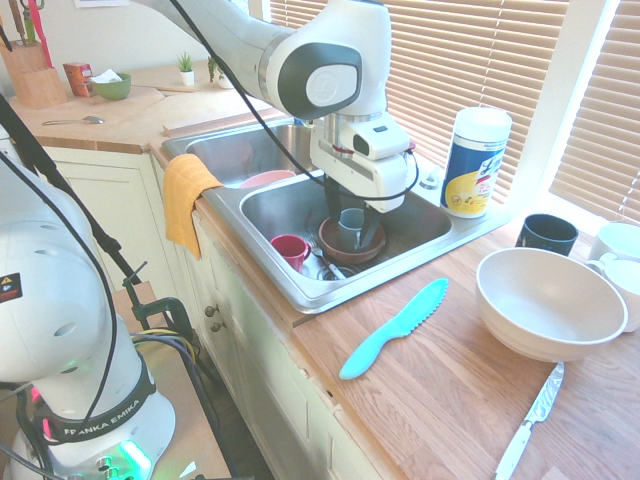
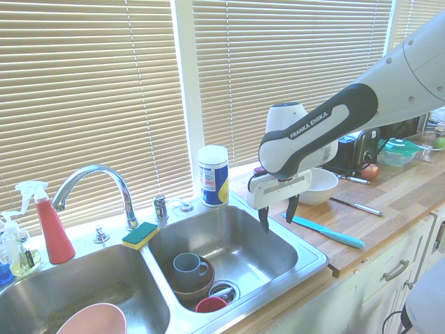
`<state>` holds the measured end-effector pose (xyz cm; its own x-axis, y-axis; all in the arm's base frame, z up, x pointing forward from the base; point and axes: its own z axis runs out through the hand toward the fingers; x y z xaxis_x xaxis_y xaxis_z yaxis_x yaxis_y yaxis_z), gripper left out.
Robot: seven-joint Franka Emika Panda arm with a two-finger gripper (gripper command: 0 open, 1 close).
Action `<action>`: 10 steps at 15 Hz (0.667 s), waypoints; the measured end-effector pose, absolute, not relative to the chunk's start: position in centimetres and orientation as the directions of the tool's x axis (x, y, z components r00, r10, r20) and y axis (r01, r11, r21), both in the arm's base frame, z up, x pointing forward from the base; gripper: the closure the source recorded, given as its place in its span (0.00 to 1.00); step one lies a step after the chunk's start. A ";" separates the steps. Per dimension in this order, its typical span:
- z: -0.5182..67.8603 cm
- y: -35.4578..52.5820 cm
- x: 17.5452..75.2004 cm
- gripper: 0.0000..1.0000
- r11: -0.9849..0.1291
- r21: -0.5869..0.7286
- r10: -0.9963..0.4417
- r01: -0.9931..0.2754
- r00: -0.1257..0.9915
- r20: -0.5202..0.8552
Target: Put the knife into the sink
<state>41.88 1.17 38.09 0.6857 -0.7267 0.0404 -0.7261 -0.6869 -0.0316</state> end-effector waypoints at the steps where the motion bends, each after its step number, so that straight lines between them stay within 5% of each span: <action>1: 38.0 1.2 41.9 0.00 -0.686 -0.031 -0.728 -0.727 0.685 0.039; 10: 38.7 -2.3 42.1 0.00 -0.810 -0.050 -0.587 -0.585 0.807 0.061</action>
<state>42.13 -2.27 38.75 0.8075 -0.5867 0.0610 -0.5846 -0.8098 -0.0502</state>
